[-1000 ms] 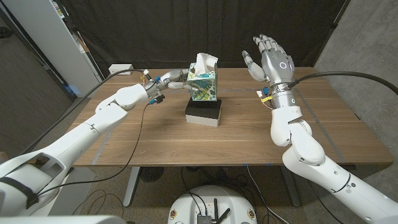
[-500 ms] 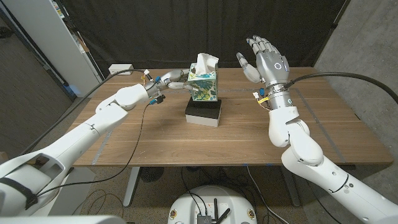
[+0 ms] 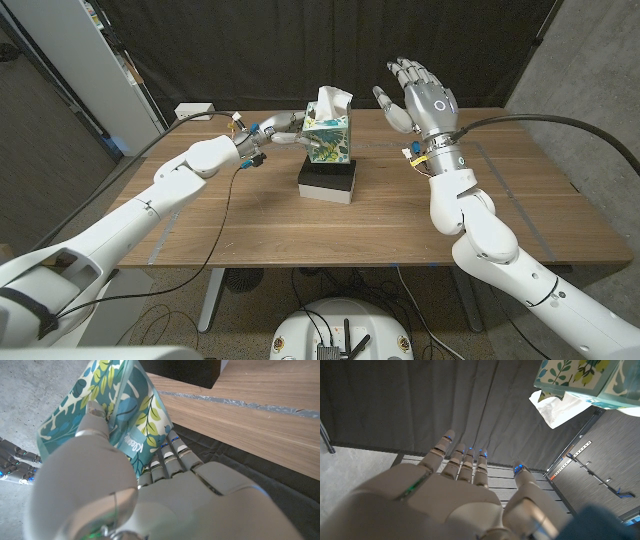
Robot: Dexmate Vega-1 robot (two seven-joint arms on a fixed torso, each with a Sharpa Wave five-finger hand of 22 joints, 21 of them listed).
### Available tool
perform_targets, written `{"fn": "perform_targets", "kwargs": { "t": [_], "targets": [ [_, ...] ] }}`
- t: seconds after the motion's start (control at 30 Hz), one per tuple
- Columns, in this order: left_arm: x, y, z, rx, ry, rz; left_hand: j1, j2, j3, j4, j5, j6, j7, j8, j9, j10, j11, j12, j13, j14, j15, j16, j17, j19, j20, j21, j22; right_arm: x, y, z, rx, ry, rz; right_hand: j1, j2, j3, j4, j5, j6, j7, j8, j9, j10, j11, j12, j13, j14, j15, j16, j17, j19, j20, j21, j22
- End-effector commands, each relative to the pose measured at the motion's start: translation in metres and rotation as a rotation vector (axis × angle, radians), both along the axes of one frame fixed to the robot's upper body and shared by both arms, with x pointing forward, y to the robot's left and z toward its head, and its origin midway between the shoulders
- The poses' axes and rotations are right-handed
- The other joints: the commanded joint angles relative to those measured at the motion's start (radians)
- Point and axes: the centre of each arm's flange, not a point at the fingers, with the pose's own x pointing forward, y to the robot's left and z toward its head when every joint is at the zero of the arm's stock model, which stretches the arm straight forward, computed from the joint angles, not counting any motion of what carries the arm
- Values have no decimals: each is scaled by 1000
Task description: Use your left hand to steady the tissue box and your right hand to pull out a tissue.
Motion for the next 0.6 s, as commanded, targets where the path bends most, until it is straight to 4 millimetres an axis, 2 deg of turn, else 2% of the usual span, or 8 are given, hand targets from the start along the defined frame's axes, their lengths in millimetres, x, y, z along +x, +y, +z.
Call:
{"fn": "perform_targets", "kwargs": {
  "t": [0.03, 0.6],
  "targets": [
    [-1, -2, -2, 4, 3, 3, -1, 9, 4, 0, 4, 8, -1, 1, 4, -1, -3, 1, 1, 5, -105, 0, 2, -6, -9, -3, 3, 7, 7, 4, -38, 22, 33, 10, 32, 4, -6, 1, 10, 0, -1, 4, 4, -5, 3, 3, -4, -45, -4, 5, -1, -9, 0, 5],
    [0, 0, 0, 4, 0, 9, 0, 9, 7, -1, 4, 8, 1, -1, 4, 0, -4, 1, 1, 5, -104, 0, 2, -6, -5, -3, 3, 19, 22, 19, -102, 30, 65, 21, 34, 8, -18, 2, 14, -2, -3, 4, 2, -7, 1, 4, -7, -48, -4, 7, -2, -10, 0, 5]
  ]
}}
